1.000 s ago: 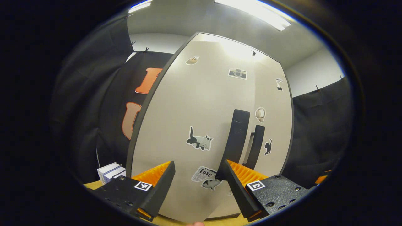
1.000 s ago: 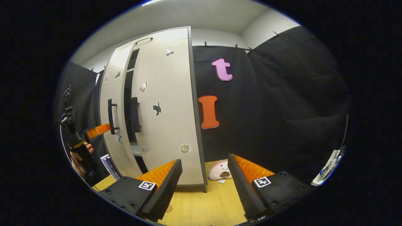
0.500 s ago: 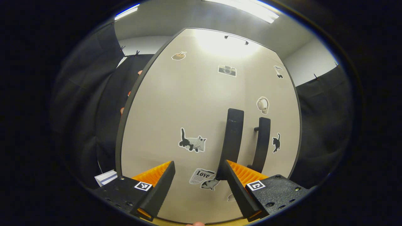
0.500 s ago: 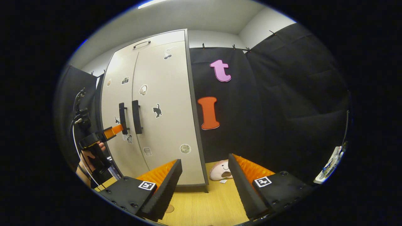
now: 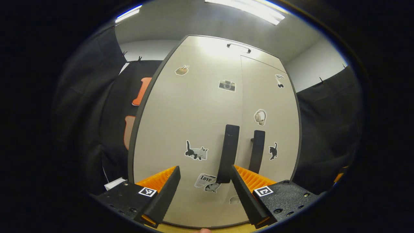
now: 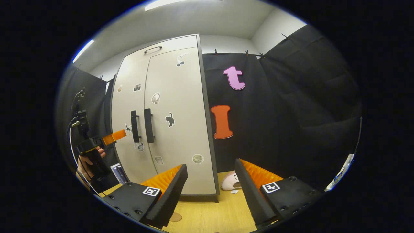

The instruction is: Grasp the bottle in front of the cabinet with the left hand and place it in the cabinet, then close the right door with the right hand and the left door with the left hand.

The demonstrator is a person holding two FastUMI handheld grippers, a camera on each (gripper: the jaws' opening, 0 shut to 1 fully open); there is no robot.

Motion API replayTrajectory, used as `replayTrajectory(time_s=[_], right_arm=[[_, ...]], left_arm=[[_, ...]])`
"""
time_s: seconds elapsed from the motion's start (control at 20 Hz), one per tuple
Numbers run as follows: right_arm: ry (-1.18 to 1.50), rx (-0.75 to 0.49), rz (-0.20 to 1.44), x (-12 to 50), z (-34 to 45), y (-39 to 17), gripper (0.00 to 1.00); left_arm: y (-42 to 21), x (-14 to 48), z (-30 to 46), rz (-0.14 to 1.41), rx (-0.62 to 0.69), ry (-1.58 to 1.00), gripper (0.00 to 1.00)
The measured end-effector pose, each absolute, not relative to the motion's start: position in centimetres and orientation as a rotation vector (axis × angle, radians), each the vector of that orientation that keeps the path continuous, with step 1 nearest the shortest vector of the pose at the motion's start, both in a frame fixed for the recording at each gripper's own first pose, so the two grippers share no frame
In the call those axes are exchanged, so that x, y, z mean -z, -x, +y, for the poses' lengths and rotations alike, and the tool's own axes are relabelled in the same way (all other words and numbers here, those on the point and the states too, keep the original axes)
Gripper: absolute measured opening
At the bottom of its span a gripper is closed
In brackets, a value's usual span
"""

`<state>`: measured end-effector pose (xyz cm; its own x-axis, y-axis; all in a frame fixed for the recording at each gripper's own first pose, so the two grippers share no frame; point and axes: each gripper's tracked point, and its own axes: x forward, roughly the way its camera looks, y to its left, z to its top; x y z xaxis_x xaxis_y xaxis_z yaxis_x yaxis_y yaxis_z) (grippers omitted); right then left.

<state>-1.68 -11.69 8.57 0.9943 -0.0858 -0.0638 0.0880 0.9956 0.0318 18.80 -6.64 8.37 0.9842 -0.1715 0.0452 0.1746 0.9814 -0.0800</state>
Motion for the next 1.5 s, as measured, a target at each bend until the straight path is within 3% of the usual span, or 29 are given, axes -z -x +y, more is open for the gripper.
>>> replayTrajectory(time_s=[0.85,1.5], right_arm=[[-0.018,-0.084,0.042,-6.9,-5.0,0.7,0.98],[0.003,-0.064,0.043,-6.4,-5.1,1.8,0.98]], left_arm=[[-4.1,-4.9,0.3,-0.033,0.011,0.063,0.94],[-3.1,-3.9,-0.4,-0.017,0.033,0.038,0.94]])
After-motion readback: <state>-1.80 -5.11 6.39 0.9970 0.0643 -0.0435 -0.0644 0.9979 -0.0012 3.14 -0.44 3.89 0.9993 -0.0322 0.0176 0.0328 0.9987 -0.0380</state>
